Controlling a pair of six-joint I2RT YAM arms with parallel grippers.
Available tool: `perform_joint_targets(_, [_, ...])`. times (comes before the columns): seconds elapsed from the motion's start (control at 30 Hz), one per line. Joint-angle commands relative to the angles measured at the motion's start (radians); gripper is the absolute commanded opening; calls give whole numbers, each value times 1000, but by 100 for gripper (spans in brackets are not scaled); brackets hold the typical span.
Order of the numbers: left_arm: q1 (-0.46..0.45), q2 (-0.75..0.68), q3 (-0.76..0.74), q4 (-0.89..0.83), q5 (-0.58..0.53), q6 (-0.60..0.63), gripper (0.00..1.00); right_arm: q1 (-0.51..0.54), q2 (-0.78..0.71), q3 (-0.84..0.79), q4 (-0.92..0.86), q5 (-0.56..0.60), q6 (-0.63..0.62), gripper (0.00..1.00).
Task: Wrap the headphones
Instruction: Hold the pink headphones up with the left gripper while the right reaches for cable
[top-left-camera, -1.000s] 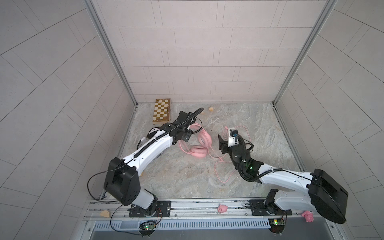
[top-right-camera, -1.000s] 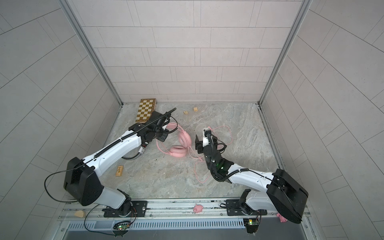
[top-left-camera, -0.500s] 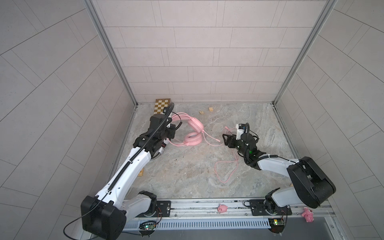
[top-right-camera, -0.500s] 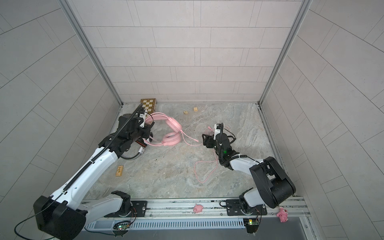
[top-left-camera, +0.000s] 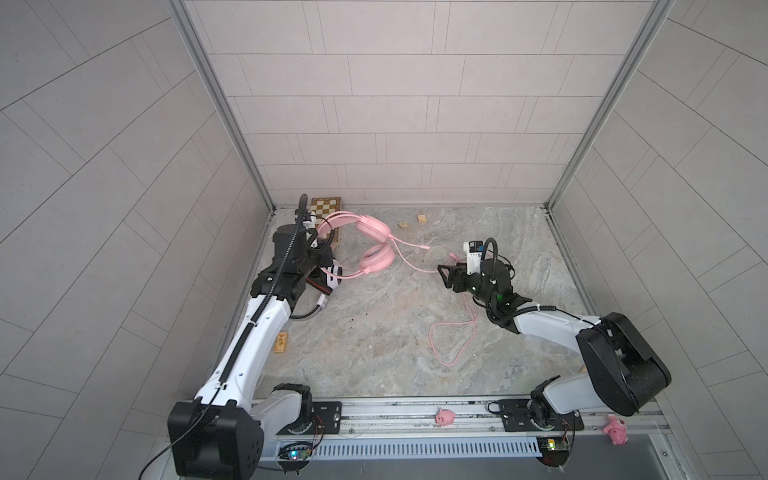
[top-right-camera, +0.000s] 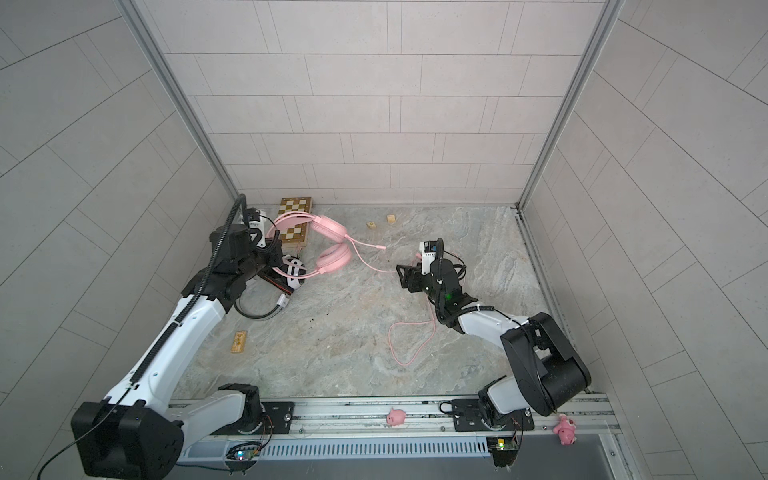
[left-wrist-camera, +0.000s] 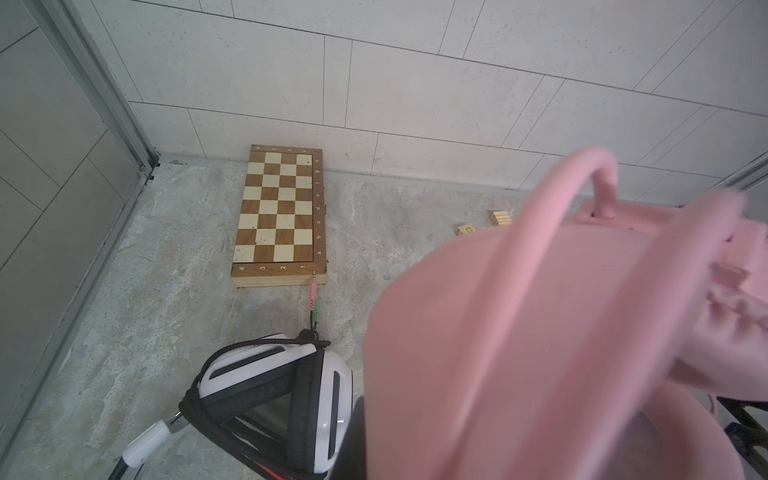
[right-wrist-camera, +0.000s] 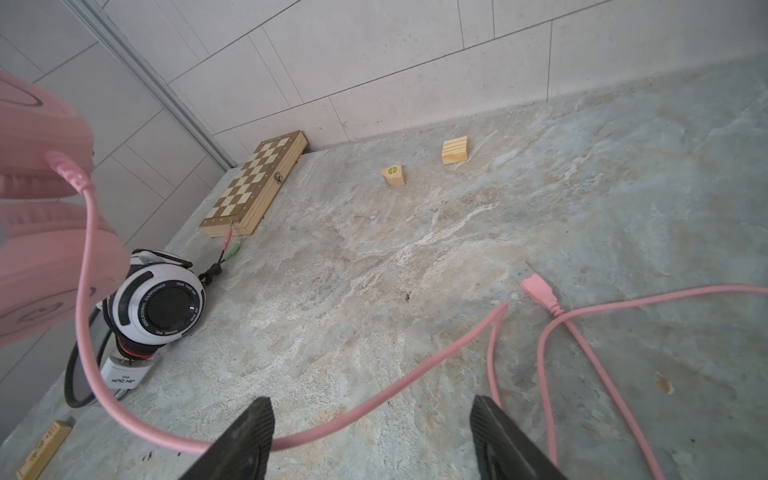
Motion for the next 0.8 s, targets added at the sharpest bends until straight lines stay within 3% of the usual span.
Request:
perform_joint_targets(0.0, [28, -14, 12, 95, 89, -46, 0, 1, -36, 53, -100, -53, -172, 78])
perform_joint_targets(0.27, [87, 42, 38, 109, 233, -90, 0, -2, 18, 103, -186, -104, -285, 78])
perform_joint_targets(0.57, [105, 34, 32, 129, 270, -107, 0, -2, 97, 186, -222, -262, -281, 76])
perform_joint_targets(0.77, [111, 40, 30, 138, 284, -117, 0, -3, 81, 192, -226, -300, -258, 75])
